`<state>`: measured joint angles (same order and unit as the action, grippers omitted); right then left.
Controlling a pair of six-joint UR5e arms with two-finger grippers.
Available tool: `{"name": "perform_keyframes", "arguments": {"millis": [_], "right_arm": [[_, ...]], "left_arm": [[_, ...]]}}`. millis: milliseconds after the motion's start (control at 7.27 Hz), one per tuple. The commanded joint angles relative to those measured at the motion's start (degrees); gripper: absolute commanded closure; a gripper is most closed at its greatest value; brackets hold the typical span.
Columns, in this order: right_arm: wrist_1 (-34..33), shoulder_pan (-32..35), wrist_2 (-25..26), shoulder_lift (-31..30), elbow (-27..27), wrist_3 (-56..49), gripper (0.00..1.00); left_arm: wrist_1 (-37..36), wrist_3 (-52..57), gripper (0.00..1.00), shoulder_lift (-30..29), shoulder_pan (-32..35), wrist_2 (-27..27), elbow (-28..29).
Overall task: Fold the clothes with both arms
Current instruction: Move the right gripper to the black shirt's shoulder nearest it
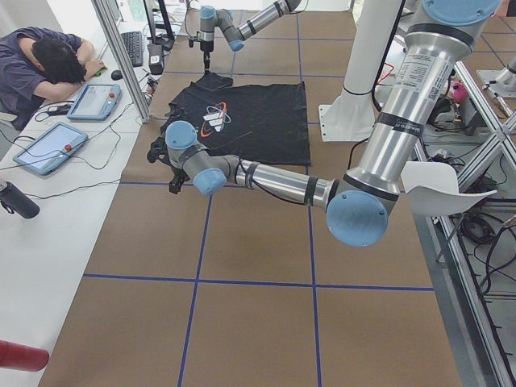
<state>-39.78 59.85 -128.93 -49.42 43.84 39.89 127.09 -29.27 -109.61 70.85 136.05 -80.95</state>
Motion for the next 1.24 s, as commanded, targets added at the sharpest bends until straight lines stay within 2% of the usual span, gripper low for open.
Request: {"name": "perform_keyframes", "arguments": {"millis": [0,138,413,550,826,1101], "right_arm": [[0.0,0.0,-0.2,-0.8,1.6,0.0,0.85],[0.0,0.0,-0.2,-0.9,1.6,0.0,0.99],[-0.7,0.0,-0.6,-0.8,3.3,1.0,1.0],[-0.8,0.0,-2.5,0.3,4.0,6.0,1.0],[-5.4,-0.7,-2.7,5.8,4.6,13.5,1.0],[-10.7,-3.1,-0.6,11.6,4.6,20.2,1.0]], "left_arm": [[0.0,0.0,0.0,0.1,0.0,0.0,0.0],[0.0,0.0,0.0,0.1,0.0,0.0,0.0],[0.0,0.0,0.0,0.2,0.0,0.0,0.0],[0.0,0.0,0.0,0.2,0.0,0.0,0.1],[0.0,0.0,0.0,0.2,0.0,0.0,0.1],[0.0,-0.1,0.0,0.1,0.0,0.0,0.1]]}}
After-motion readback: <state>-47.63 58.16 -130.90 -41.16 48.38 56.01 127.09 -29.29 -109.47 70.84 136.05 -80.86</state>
